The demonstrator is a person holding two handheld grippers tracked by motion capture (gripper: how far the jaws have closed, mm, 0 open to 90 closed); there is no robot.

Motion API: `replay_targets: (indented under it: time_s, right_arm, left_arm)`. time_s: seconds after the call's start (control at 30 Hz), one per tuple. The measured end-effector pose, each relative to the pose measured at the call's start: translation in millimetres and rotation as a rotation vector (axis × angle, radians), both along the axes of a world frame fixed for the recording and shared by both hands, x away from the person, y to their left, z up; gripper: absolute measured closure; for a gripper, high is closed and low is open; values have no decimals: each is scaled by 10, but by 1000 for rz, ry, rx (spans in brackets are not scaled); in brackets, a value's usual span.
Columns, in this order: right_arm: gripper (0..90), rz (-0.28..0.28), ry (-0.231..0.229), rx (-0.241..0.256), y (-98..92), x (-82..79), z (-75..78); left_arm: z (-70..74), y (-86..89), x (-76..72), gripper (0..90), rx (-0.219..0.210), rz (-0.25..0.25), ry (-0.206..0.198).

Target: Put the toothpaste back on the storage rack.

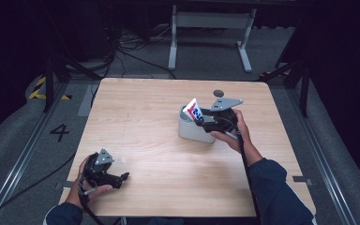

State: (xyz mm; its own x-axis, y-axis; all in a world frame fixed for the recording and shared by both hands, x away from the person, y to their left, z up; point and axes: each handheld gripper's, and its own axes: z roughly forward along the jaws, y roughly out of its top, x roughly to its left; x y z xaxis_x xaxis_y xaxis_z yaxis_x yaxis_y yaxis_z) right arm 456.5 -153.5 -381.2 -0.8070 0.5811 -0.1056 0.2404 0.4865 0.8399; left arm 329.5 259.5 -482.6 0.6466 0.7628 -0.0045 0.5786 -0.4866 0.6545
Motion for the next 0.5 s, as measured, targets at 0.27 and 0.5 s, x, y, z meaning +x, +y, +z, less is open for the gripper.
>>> replay_targets:
  time_s: [0.27,0.5]
  right_arm:
    - [470,1,-5,0,-9,-26,27]
    - [447,-4,-12,-10,-35,-54,60]
  left_arm:
    - [0,0,0,15,0,0,0]
    - [-1,0,-1,15,0,2,-1]
